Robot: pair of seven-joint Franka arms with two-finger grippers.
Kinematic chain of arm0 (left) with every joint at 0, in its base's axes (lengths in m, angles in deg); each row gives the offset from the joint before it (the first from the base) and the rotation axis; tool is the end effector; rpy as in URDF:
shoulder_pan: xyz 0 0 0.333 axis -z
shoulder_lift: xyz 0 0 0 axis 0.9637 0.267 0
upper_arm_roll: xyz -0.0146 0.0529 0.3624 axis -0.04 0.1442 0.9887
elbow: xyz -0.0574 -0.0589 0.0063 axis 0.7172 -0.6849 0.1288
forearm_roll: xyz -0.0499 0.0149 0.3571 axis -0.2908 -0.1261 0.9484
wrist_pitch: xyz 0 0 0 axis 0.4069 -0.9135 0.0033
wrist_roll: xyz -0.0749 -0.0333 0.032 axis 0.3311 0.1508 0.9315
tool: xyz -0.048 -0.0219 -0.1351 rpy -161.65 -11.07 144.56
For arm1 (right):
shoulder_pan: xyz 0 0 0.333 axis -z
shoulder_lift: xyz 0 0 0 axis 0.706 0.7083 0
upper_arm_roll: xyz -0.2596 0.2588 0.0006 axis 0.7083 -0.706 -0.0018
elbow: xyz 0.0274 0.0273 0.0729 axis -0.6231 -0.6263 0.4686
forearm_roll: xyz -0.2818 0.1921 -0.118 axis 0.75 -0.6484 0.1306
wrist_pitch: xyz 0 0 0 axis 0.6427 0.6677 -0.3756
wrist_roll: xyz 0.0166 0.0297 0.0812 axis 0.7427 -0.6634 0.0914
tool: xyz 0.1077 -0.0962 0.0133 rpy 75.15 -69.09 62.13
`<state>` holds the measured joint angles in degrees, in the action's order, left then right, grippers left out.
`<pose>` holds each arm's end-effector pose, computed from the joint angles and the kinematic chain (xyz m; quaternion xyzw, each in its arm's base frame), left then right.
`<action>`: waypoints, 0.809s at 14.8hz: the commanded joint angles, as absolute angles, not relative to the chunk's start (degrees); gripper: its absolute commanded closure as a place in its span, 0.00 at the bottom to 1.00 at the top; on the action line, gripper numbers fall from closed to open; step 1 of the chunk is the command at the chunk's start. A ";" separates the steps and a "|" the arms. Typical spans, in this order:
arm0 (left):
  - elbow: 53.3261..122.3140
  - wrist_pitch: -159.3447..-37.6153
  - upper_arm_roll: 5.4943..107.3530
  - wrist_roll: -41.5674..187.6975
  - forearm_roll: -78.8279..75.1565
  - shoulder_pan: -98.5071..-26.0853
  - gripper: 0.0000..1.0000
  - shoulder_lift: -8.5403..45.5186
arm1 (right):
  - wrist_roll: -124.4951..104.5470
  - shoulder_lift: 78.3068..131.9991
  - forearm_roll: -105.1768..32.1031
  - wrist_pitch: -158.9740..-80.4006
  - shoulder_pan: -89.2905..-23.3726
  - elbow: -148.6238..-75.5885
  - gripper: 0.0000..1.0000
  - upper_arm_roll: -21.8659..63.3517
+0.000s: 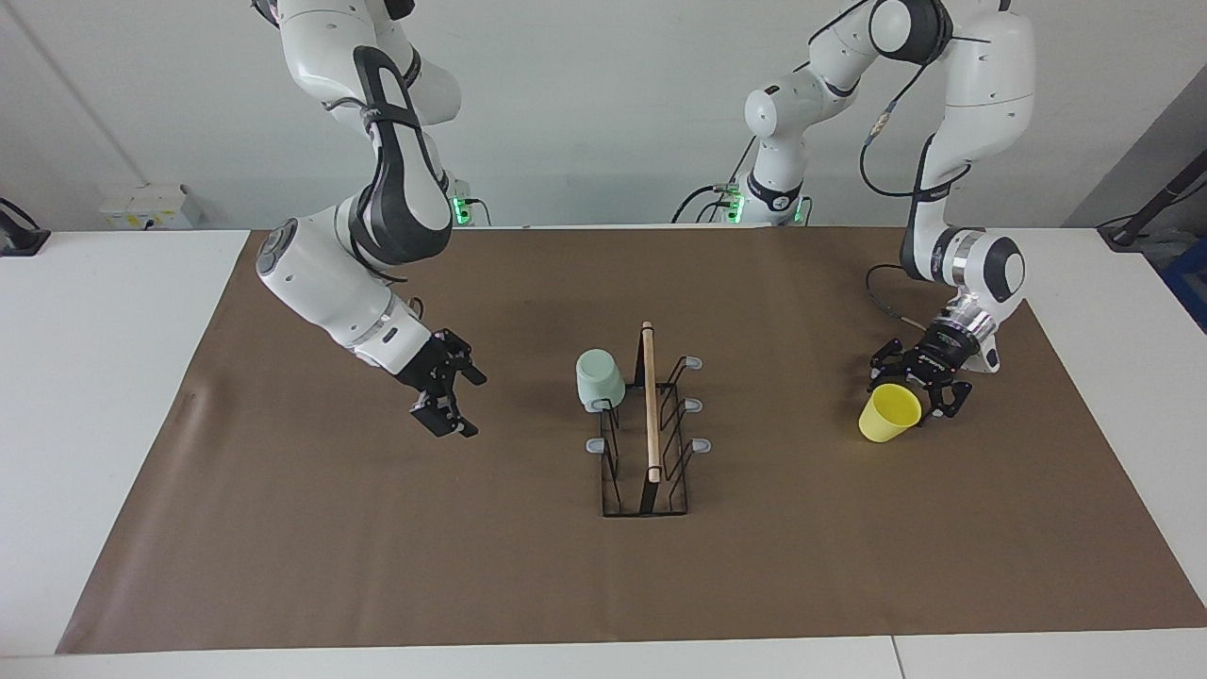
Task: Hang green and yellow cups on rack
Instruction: 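Grasp the yellow cup with the left gripper while the right gripper withdraws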
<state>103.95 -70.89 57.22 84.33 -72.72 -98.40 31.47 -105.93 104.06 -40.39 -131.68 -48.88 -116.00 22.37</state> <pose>0.5528 0.1085 0.2777 0.3795 0.6876 -0.2428 0.5694 0.6108 0.1311 0.4327 -0.6653 -0.6996 -0.2284 0.1253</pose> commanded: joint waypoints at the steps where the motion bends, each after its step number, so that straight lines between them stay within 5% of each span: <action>1: 102.90 -71.89 57.69 83.03 -75.92 -96.40 0.00 32.86 | -101.66 100.28 -35.23 -126.21 -47.37 -116.46 0.00 21.88; 6: 102.81 -72.42 57.69 80.48 -78.30 -95.08 0.00 34.09 | -81.92 92.55 -25.12 -116.02 -46.58 -115.32 0.00 21.88; 10: 102.02 -72.95 57.69 80.21 -79.00 -94.73 0.00 34.62 | -71.61 91.83 -24.58 -110.21 -45.09 -111.98 0.00 21.88; 12: 102.19 -72.95 57.69 78.64 -80.40 -93.68 0.10 34.62 | -66.77 91.14 -24.58 -108.79 -44.12 -111.54 0.00 21.88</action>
